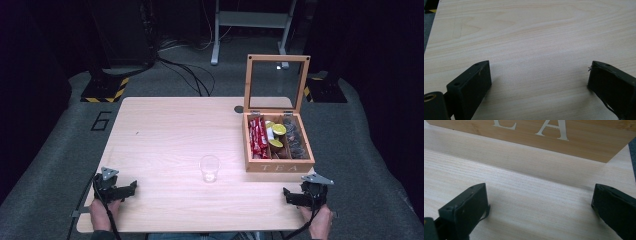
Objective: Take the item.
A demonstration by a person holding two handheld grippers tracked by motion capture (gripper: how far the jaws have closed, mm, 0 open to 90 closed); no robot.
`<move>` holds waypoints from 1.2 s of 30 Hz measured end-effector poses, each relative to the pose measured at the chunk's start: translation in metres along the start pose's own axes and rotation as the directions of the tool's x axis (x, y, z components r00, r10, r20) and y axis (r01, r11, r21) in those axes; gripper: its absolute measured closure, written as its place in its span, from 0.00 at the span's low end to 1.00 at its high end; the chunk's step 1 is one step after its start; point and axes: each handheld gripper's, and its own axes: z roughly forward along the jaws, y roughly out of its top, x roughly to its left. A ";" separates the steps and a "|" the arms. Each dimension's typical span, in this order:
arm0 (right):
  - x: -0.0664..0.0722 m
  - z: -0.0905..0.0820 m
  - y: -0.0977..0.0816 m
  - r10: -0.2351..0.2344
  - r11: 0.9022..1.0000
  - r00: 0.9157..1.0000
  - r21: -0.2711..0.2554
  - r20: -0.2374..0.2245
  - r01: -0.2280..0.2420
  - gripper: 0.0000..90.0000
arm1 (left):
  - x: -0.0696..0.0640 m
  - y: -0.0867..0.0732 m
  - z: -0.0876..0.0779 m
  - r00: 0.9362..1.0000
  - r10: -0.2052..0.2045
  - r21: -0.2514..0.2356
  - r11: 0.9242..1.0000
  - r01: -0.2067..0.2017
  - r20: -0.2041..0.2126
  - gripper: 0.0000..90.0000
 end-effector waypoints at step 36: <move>0.004 -0.022 0.015 -0.003 1.000 1.000 -0.023 -0.011 0.002 0.04 | 0.001 0.000 0.000 1.000 0.002 0.003 1.000 -0.002 0.004 0.05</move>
